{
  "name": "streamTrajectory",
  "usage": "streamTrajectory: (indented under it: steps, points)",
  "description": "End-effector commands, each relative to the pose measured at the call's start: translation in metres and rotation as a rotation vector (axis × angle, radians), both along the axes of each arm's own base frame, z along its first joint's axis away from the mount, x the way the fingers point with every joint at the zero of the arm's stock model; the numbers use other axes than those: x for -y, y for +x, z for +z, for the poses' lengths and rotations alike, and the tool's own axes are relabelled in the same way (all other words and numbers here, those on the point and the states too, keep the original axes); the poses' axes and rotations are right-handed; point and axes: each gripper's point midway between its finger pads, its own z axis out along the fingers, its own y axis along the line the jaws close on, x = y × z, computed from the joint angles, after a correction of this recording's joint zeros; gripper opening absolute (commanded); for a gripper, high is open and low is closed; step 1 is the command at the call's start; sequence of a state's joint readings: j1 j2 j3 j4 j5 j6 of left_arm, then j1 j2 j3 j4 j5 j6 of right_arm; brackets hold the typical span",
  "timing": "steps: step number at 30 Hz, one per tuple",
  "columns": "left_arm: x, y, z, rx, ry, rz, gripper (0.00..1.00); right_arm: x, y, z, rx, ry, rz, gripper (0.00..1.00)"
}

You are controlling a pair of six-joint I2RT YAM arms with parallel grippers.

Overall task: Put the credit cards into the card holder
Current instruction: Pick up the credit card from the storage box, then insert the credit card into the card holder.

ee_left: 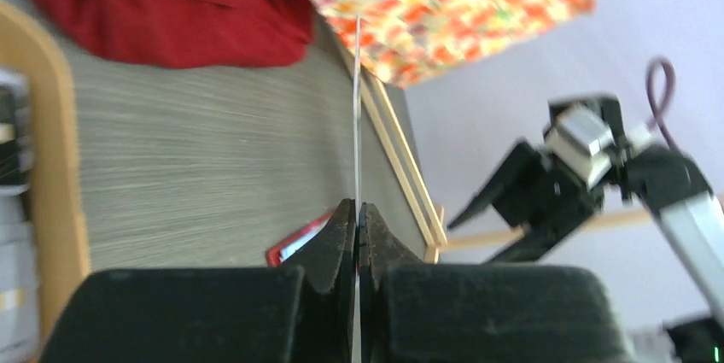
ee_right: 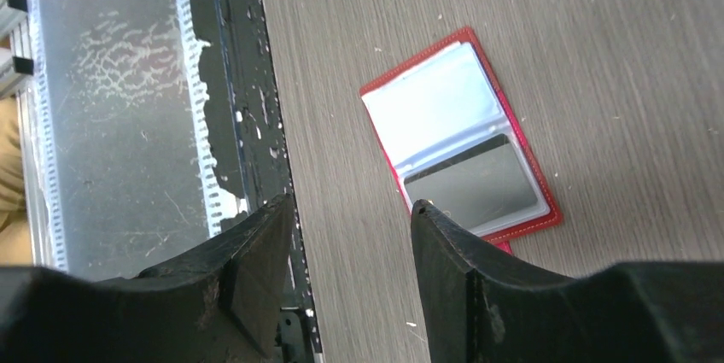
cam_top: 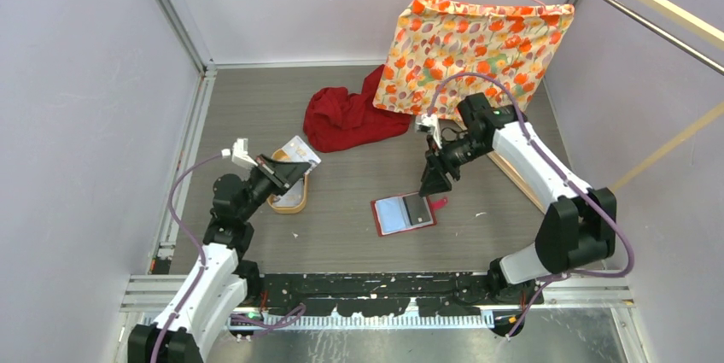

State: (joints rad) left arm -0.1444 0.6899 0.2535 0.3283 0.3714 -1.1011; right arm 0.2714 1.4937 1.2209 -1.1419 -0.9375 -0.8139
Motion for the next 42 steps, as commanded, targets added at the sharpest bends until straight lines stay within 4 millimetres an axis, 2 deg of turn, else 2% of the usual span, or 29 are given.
streamTrajectory:
  steps: [1, 5, 6, 12, 14, 15, 18, 28, 35, 42]
  points:
    - [0.038, -0.044, 0.052, 0.355, 0.057, -0.316, 0.01, -0.004, -0.003, 0.040, 0.102, 0.171, -0.017, 0.58]
    - [0.067, -0.066, 0.075, 0.524, 0.126, -0.434, 0.00, 0.004, -0.003, 0.062, 0.133, 0.278, -0.092, 0.59]
    - [0.081, -0.077, 0.080, 0.564, 0.134, -0.475, 0.00, 0.005, -0.001, 0.067, 0.151, 0.307, -0.109, 0.59]
    - [0.132, -0.101, 0.083, 0.708, 0.198, -0.503, 0.01, 0.004, -0.005, 0.082, 0.082, 0.447, -0.194, 0.66]
    - [0.150, -0.106, 0.088, 0.746, 0.188, -0.516, 0.00, 0.003, -0.007, 0.084, 0.062, 0.470, -0.180, 0.67]
    - [0.161, -0.107, 0.083, 0.736, 0.199, -0.539, 0.00, 0.002, -0.008, 0.085, 0.051, 0.481, -0.172, 0.68]
    - [0.185, -0.109, 0.082, 0.747, 0.201, -0.570, 0.00, 0.000, -0.011, 0.086, 0.015, 0.513, -0.150, 0.70]
    - [0.216, -0.102, 0.078, 0.746, 0.163, -0.559, 0.00, -0.008, -0.018, 0.083, -0.034, 0.521, -0.108, 0.75]
    - [0.229, -0.103, 0.073, 0.726, 0.120, -0.568, 0.00, -0.018, -0.024, 0.077, -0.056, 0.494, -0.072, 0.75]
    - [0.241, -0.104, 0.063, 0.702, 0.092, -0.587, 0.00, -0.018, -0.031, 0.085, -0.032, 0.521, -0.035, 0.68]
